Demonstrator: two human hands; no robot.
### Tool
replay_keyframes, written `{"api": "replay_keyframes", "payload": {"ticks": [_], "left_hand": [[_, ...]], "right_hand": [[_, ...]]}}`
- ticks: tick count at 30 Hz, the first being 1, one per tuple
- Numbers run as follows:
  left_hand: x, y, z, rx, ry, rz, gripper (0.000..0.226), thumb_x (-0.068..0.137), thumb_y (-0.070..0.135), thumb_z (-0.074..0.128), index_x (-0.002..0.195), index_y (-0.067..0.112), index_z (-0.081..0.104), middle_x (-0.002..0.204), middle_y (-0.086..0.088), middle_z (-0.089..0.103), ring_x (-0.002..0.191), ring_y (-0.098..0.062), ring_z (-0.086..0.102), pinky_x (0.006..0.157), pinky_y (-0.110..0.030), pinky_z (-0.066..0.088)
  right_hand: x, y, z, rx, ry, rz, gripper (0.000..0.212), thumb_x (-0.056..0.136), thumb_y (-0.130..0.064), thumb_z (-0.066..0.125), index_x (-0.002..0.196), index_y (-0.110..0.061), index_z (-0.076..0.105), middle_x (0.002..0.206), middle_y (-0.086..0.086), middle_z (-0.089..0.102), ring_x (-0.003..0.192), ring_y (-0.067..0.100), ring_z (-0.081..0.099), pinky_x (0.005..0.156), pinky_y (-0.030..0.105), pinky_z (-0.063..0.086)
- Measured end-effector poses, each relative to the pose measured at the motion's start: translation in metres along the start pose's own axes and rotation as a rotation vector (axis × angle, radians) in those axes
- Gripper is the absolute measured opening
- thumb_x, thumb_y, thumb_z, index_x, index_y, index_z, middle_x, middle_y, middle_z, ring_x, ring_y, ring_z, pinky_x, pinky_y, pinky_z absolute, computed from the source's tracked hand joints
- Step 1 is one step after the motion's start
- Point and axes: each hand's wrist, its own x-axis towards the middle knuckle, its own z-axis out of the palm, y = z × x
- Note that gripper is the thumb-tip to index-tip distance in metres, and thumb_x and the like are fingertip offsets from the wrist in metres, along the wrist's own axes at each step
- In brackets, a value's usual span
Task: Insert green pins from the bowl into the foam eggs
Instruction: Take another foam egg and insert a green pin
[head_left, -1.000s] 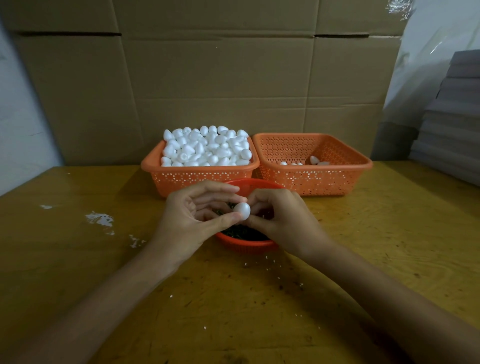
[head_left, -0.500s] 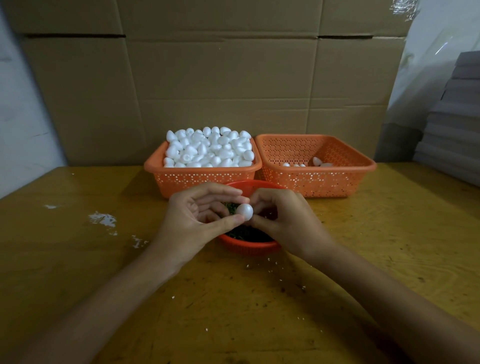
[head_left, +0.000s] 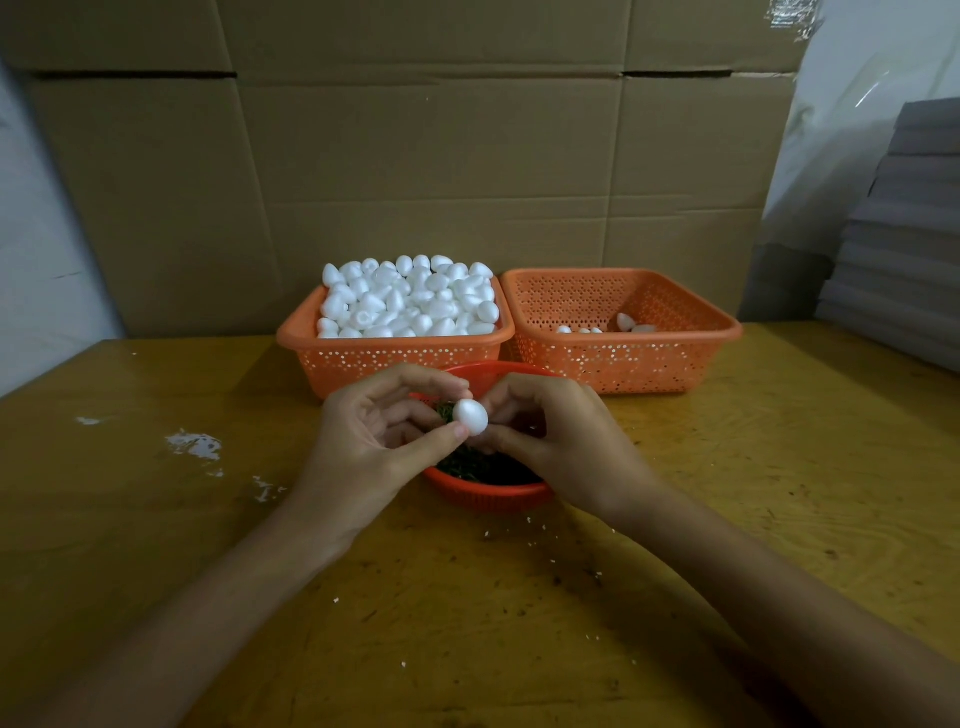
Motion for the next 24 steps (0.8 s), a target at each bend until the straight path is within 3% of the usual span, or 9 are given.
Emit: {"api": "replay_keyframes", "payload": {"ticks": [3, 6, 11, 15, 24], "left_hand": [[-0.001, -0.002, 0.001, -0.048, 0.039, -0.005, 0.037, 0.083, 0.013, 0.081, 0.117, 0.025, 0.072, 0.113, -0.005, 0.075, 0.08, -0.021, 0.073, 0.065, -0.027, 0.058], [-0.003, -0.003, 0.002, -0.051, 0.028, 0.01, 0.028, 0.085, 0.028, 0.076, 0.113, 0.022, 0.073, 0.107, -0.006, 0.073, 0.081, -0.019, 0.071, 0.064, -0.028, 0.057], [-0.003, -0.003, 0.001, -0.068, 0.018, 0.011, 0.027, 0.087, 0.032, 0.067, 0.105, 0.012, 0.073, 0.089, -0.013, 0.071, 0.079, -0.03, 0.068, 0.062, -0.033, 0.054], [-0.001, -0.003, 0.001, -0.078, 0.014, 0.015, 0.025, 0.087, 0.033, 0.066, 0.104, 0.016, 0.074, 0.091, -0.02, 0.07, 0.077, -0.03, 0.068, 0.062, -0.031, 0.053], [-0.002, -0.002, 0.001, -0.088, 0.008, 0.009, 0.026, 0.087, 0.031, 0.065, 0.105, 0.014, 0.073, 0.097, -0.022, 0.069, 0.076, -0.027, 0.068, 0.062, -0.031, 0.053]], "right_hand": [[0.002, -0.001, -0.005, 0.122, 0.082, 0.044, 0.009, 0.093, -0.015, 0.077, 0.1, -0.015, 0.073, 0.083, -0.004, 0.078, 0.079, 0.01, 0.075, 0.073, 0.036, 0.062], [0.005, 0.001, -0.015, 0.31, 0.271, 0.126, 0.007, 0.095, -0.014, 0.074, 0.101, -0.01, 0.073, 0.085, 0.005, 0.079, 0.078, 0.023, 0.076, 0.067, 0.036, 0.063], [0.009, 0.026, -0.048, 0.426, 0.512, 0.324, 0.013, 0.102, -0.018, 0.064, 0.104, -0.007, 0.07, 0.092, 0.005, 0.079, 0.074, 0.021, 0.074, 0.064, 0.029, 0.061], [0.006, 0.053, -0.064, 0.39, 0.52, 0.434, 0.022, 0.103, -0.018, 0.062, 0.109, 0.002, 0.068, 0.091, 0.014, 0.077, 0.071, 0.022, 0.07, 0.058, 0.025, 0.057], [0.007, 0.066, -0.075, 0.406, 0.511, 0.507, 0.021, 0.105, -0.021, 0.058, 0.106, -0.004, 0.069, 0.085, 0.003, 0.079, 0.065, 0.013, 0.069, 0.054, 0.022, 0.055]]}}
